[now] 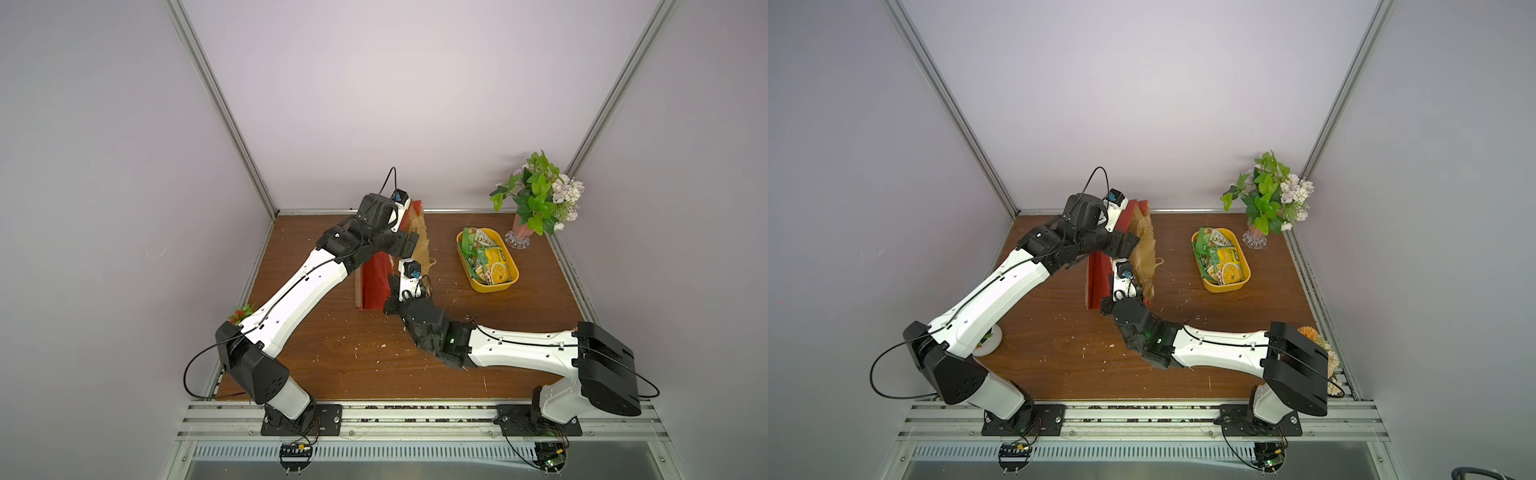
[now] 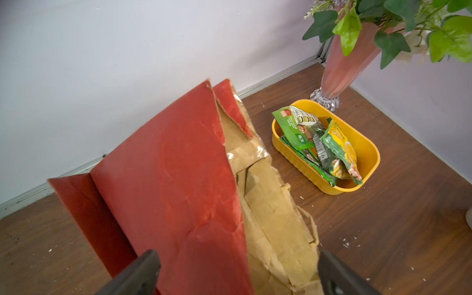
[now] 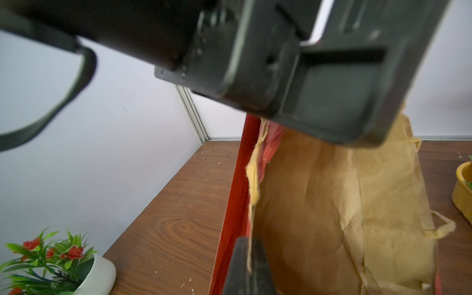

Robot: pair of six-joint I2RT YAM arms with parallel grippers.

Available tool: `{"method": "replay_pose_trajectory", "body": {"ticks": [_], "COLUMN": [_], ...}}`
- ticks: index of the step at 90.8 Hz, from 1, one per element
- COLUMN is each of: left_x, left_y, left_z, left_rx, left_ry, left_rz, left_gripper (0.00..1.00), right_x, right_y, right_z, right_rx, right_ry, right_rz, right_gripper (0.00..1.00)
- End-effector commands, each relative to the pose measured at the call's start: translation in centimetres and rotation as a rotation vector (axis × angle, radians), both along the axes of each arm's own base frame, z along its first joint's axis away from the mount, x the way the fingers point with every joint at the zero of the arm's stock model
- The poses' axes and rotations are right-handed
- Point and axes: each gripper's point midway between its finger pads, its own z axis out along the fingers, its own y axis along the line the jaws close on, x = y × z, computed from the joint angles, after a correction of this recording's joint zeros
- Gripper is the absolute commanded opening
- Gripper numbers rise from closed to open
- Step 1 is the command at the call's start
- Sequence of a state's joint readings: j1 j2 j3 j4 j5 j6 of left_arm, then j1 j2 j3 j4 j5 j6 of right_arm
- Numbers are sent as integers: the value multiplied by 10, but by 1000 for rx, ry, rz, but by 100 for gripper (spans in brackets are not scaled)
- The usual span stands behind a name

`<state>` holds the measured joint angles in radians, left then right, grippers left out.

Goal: Place the condiment packets inside the bag
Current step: Pick up the paper bag from the center of the board, then open the paper bag.

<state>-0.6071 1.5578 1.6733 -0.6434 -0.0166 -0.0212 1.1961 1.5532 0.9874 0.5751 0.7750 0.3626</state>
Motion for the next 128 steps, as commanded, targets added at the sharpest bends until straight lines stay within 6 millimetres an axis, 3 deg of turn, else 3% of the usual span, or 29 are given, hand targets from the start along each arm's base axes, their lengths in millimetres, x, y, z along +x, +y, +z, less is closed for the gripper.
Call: {"method": "replay_pose_trajectory", "body": {"ticks": [1,20,33,46,55,67,79,93,102,114,128], "left_x": [-8,15,20,17,19,23,24,25,25,25,24], "left_y": [6,35,32,25,29,42,51,61,67,69,69], "left_z": [18,-16,-33,-34,-32,-22,-12,-7,-4,1,0], "left_rx": [-14,156,193,179,202,249,264,289,296,280,266], "left_ry": [-33,-38,-13,-1,-19,-64,-99,-125,-155,-185,-178], "left_rz": [-4,158,149,116,132,187,226,267,289,307,308], "left_gripper": [100,94,95,91,70,22,1,0,0,0,0], "right_x": [-1,-2,-2,-2,-2,-2,-7,-17,-25,-28,-13], "right_y": [-4,-9,-8,-7,-8,-13,-25,-53,-80,-108,-109], "right_z": [33,34,34,34,34,37,50,74,90,96,78], "right_rx": [83,90,88,79,74,80,122,204,266,297,287], "right_ry": [-44,-48,-50,-53,-54,-57,-73,-97,-115,-125,-69], "right_rz": [-15,-22,-21,-21,-23,-35,-37,-42,-58,-121,-120], "right_gripper": [0,0,0,0,0,0,28,70,81,91,97]}}
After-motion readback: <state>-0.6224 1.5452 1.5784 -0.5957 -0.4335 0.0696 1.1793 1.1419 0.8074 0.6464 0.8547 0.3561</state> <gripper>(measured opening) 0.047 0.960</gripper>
